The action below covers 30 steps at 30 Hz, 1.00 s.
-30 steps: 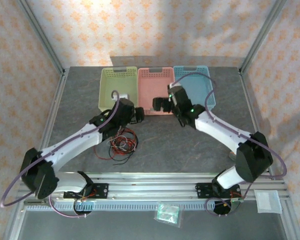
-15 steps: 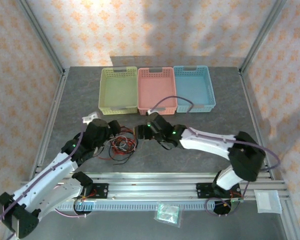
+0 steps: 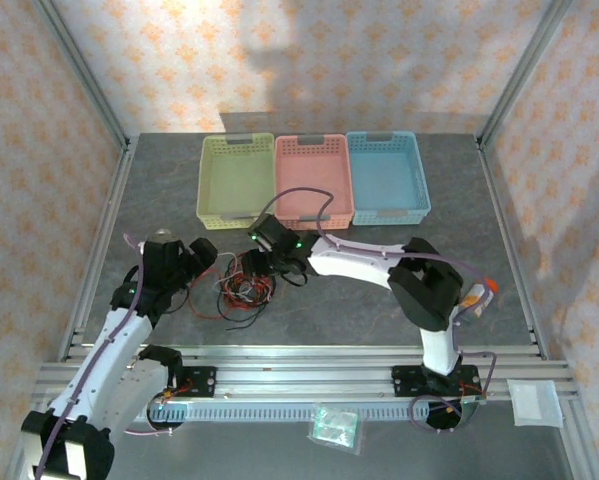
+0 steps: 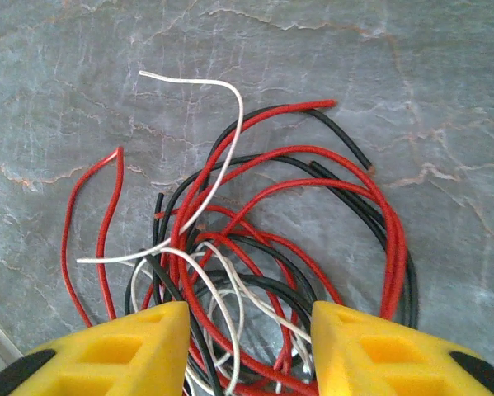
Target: Untangle the cables
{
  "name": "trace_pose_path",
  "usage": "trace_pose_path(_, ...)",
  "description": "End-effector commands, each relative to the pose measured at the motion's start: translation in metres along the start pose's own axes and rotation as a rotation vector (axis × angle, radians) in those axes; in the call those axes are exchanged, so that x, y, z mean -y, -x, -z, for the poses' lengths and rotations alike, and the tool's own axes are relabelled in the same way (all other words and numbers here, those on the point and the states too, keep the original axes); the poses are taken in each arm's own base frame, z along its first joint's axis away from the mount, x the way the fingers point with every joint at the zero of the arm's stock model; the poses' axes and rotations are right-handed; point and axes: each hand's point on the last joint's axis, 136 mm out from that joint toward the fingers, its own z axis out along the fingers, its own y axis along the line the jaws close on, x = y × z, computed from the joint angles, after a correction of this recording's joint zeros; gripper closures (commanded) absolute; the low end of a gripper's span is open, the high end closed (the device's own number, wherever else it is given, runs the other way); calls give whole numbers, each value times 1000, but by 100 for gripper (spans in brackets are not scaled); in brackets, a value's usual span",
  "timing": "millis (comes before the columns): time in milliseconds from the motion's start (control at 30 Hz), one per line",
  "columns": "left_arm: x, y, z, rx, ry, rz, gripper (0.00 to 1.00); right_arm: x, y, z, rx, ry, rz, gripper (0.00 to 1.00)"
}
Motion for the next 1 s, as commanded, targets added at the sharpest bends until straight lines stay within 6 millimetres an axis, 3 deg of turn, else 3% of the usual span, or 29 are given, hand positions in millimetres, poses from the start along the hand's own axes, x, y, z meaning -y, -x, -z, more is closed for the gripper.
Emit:
trace_pose_path(0,15,-7,-4,-60,-140,71,11,2,-11,-4,-89,-27,15,58)
trace_pose_path(633,-3,-18,-21,-111,-160,117,11,6,-7,-30,-156,-98,21,65)
trace_pose_path(800,-17,-33,-36,-172,-75,62,10,21,-4,-29,-142,-189,35,68)
trace_pose_path(967,-4,-49,-44,-198,-93,29,10,29,-3,-23,-123,-224,27,69)
